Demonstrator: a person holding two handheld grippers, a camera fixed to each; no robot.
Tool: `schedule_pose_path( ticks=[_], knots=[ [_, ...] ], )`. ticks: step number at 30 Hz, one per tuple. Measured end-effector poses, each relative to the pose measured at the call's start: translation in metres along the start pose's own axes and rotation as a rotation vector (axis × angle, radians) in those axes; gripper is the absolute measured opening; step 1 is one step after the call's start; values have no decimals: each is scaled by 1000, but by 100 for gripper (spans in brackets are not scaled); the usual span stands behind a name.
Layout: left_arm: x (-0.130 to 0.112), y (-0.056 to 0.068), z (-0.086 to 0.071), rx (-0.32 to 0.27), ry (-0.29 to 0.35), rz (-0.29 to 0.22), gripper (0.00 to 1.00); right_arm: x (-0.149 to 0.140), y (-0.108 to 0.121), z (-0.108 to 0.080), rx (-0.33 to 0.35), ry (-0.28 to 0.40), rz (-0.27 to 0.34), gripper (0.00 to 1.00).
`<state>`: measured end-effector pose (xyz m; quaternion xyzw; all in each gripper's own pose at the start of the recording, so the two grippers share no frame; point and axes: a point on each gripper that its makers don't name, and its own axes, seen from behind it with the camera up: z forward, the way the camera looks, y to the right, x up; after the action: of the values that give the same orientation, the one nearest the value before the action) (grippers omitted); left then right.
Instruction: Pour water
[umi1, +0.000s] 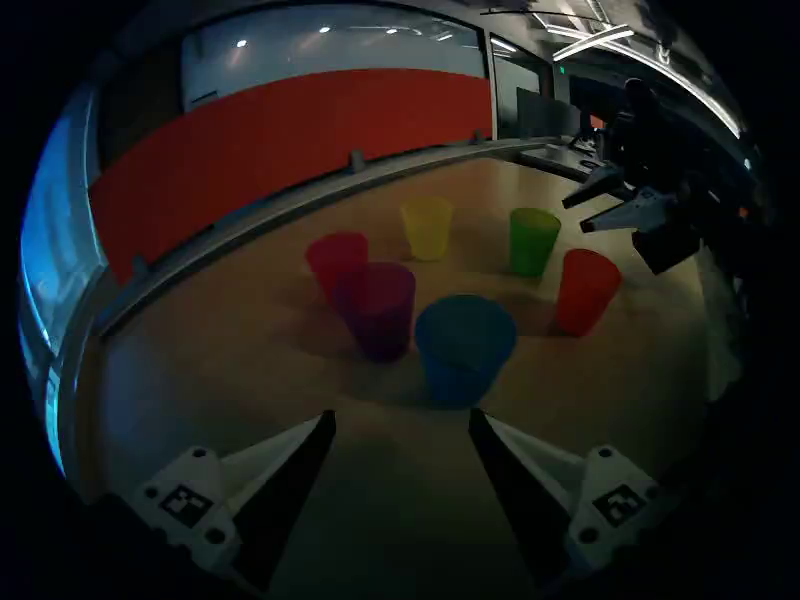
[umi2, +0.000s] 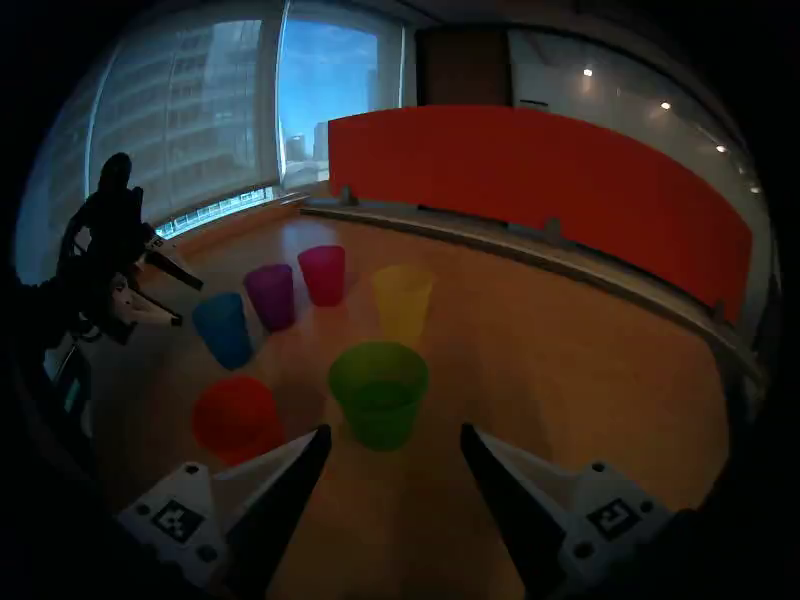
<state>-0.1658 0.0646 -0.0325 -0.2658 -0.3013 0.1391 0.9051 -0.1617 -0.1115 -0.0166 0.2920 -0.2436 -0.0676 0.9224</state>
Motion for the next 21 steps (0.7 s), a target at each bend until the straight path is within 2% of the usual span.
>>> schedule_pose_path(
  ticks=[14,21],
  knots=[
    [21,-37,-16,169,154,-145,99,4,15,-13,-119,71,78,100],
    [31,-48,-28,224,235,-216,99,15,30,-27,-204,125,99,100]
  ],
)
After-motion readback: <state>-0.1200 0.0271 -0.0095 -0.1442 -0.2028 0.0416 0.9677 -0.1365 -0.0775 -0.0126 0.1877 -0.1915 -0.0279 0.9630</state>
